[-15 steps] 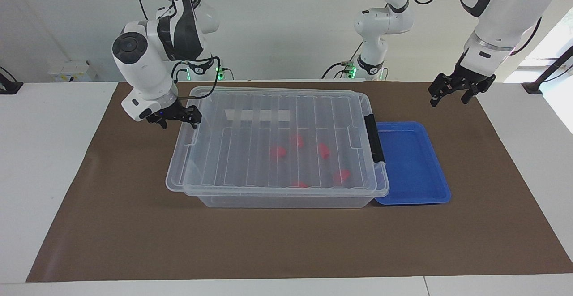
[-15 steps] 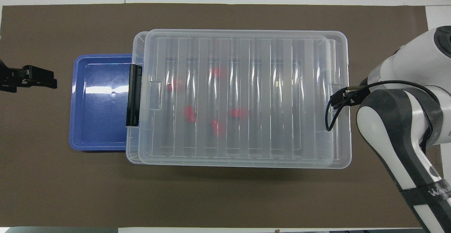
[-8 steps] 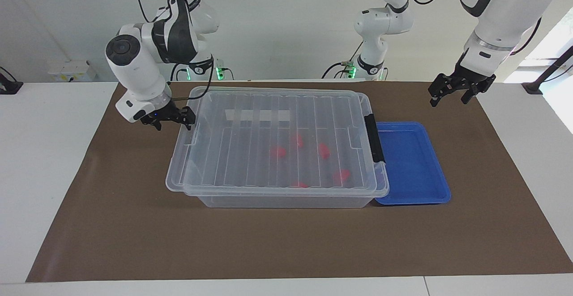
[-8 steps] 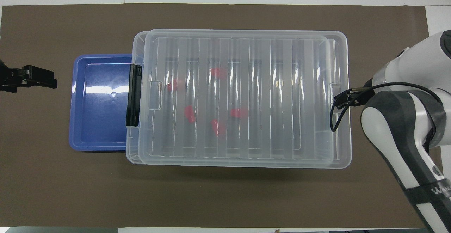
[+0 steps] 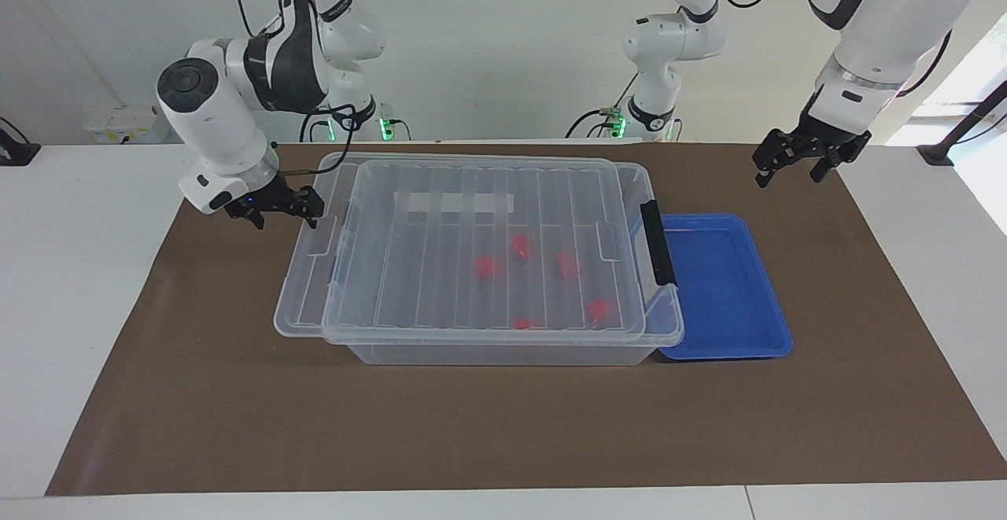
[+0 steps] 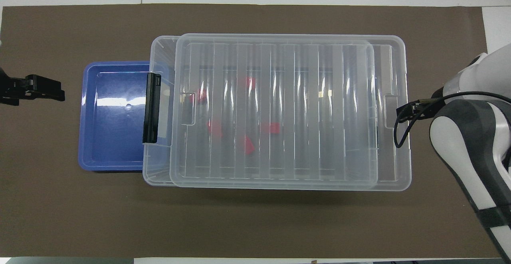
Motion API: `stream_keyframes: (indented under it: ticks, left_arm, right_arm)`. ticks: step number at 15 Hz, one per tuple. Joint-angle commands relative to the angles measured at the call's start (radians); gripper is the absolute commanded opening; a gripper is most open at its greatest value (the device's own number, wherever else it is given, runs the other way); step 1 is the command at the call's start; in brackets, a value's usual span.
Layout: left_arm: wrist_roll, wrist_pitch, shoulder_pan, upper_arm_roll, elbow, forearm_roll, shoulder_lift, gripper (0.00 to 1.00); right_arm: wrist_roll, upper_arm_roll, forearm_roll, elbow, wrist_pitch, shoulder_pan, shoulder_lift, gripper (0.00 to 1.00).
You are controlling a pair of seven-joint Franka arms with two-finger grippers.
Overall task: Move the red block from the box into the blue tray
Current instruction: 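Slide the clear lid away from the blue tray with the right gripper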
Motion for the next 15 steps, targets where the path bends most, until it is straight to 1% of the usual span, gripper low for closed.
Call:
stream_keyframes:
  ticks: [1, 5, 7, 8, 11, 15]
  left_arm:
    - [0.01, -0.012, 0.004, -0.004, -0.015, -0.017, -0.017, 1.0]
    - [0.006, 0.015, -0.01, -0.011, -0.019, -0.017, -0.017, 1.0]
    - [0.004, 0.047, -0.048, -0.011, -0.048, -0.017, -0.029, 1.0]
    - [-0.002, 0.072, -0.065, -0.012, -0.079, -0.017, -0.04, 1.0]
    - [-0.15, 0.165, -0.163, -0.014, -0.149, -0.017, -0.046, 1.0]
    - [-0.279, 0.291, -0.282, -0.014, -0.248, -0.017, -0.046, 1.0]
  right_arm:
    - [-0.063, -0.02, -0.03, -0.024, 0.024, -0.013, -0.021, 1.0]
    - [-0.143, -0.029, -0.038, -0.025, 0.05, -0.059, -0.018, 1.0]
    - [-0.168, -0.034, -0.05, -0.022, 0.05, -0.065, -0.016, 1.0]
    - [-0.171, -0.05, -0.058, -0.019, 0.051, -0.063, -0.015, 1.0]
    - [-0.214, -0.089, -0.066, -0.016, 0.061, -0.057, -0.012, 1.0]
    - [-0.255, -0.118, -0.066, -0.016, 0.065, -0.057, -0.012, 1.0]
